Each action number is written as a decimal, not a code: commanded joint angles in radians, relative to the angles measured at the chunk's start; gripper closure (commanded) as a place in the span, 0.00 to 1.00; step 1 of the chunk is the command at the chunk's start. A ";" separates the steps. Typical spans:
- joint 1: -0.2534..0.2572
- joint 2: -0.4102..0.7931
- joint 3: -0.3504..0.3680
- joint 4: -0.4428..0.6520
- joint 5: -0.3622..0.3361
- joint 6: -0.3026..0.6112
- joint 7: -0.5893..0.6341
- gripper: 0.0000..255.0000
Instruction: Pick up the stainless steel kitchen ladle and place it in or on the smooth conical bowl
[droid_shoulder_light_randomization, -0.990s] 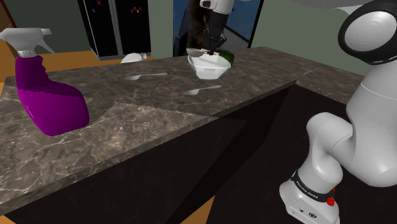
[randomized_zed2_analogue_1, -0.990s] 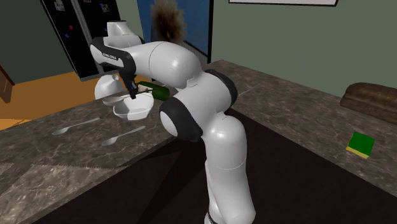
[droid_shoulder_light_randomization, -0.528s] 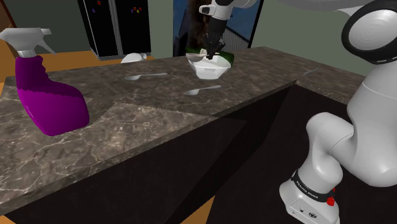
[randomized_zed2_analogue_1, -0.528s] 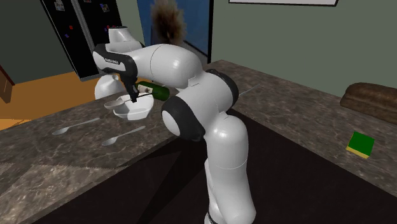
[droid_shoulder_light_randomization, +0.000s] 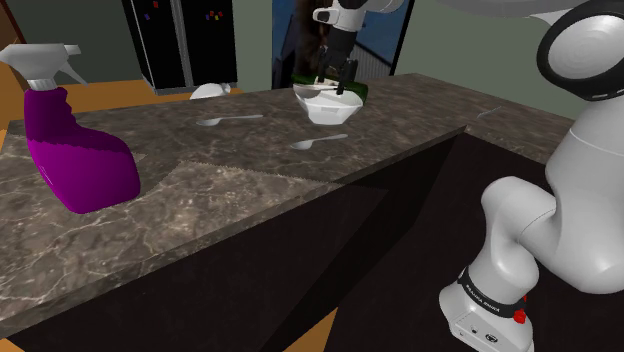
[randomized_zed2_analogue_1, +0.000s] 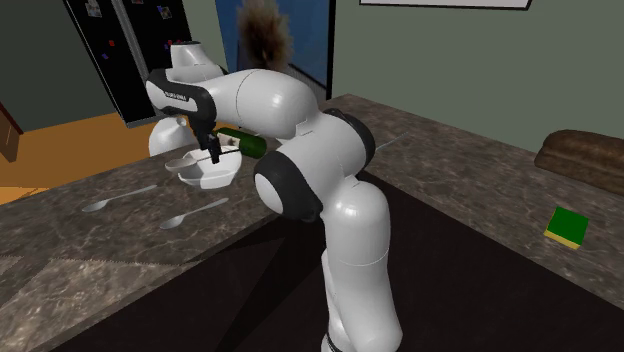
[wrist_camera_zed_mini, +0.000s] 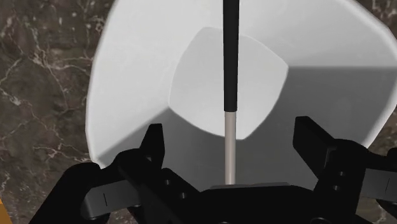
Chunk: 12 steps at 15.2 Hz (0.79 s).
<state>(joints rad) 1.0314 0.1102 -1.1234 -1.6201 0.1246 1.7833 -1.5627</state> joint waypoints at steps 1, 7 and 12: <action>0.000 0.000 0.000 0.000 0.000 0.000 0.000 0.00; -0.023 0.020 -0.005 0.141 0.019 -0.133 -0.009 0.00; -0.023 0.020 -0.004 0.141 0.019 -0.133 -0.009 0.00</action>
<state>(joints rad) 1.0085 0.1300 -1.1278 -1.4789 0.1433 1.6509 -1.5719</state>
